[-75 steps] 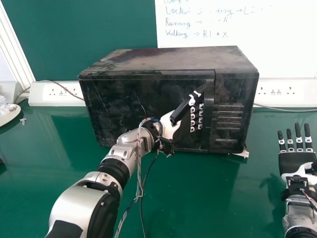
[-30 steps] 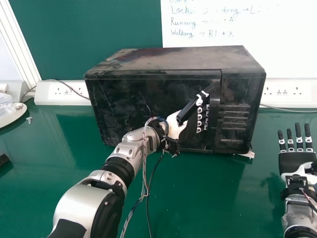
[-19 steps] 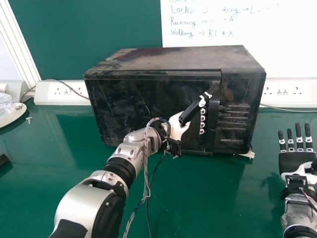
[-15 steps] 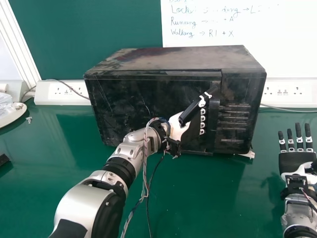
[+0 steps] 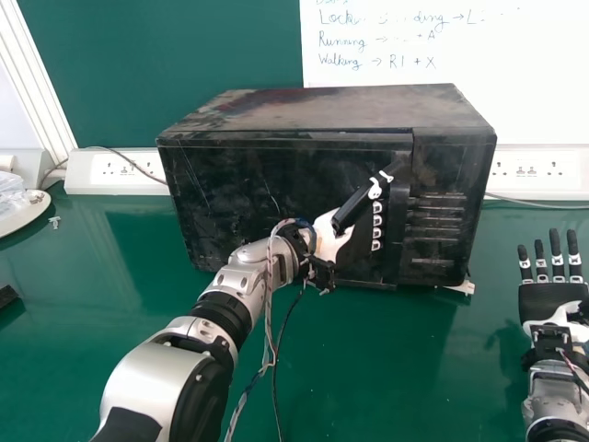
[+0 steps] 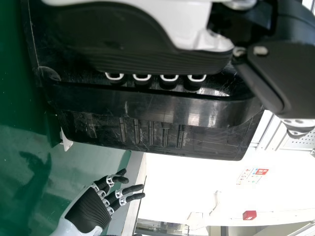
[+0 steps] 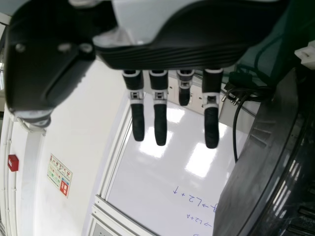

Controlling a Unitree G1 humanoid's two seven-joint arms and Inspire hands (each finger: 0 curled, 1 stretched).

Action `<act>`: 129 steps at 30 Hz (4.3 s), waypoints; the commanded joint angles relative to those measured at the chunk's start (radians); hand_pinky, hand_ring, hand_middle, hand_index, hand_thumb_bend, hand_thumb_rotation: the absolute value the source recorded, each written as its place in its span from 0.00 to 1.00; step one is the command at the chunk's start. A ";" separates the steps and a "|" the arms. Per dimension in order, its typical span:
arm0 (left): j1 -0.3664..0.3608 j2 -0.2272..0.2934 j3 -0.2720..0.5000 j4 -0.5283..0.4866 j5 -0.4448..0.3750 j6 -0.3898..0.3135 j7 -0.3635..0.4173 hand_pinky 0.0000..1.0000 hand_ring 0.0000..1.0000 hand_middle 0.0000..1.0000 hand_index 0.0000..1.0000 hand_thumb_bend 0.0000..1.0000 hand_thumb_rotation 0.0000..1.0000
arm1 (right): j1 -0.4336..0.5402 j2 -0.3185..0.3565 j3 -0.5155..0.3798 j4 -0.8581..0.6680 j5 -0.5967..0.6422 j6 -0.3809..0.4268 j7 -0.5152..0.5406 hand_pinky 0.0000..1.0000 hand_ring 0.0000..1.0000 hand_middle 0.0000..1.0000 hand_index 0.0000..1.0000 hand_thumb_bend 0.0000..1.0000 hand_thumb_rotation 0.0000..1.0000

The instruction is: Open the door of oven

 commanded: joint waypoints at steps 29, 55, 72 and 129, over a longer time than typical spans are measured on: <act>0.035 -0.023 -0.002 -0.019 -0.049 -0.004 -0.138 0.36 0.51 0.62 0.70 0.88 0.97 | -0.017 0.011 0.015 -0.002 -0.017 -0.019 -0.048 0.65 0.67 0.76 0.83 1.00 0.89; 0.078 0.007 0.010 -0.088 -0.123 0.039 -0.260 0.30 0.45 0.57 0.68 0.86 0.95 | -0.018 0.016 0.018 -0.011 -0.016 -0.021 -0.057 0.59 0.61 0.71 0.72 1.00 0.88; 0.133 0.032 -0.013 -0.159 -0.133 0.033 -0.354 0.29 0.40 0.57 0.66 0.82 0.97 | -0.020 0.014 0.015 -0.012 -0.011 -0.010 -0.054 0.54 0.60 0.70 0.72 1.00 0.88; 0.412 0.210 -0.147 -0.763 -0.324 0.278 -0.656 0.20 0.28 0.48 0.62 0.81 0.94 | -0.019 0.004 0.025 -0.008 -0.017 -0.003 -0.064 0.53 0.57 0.67 0.70 1.00 0.88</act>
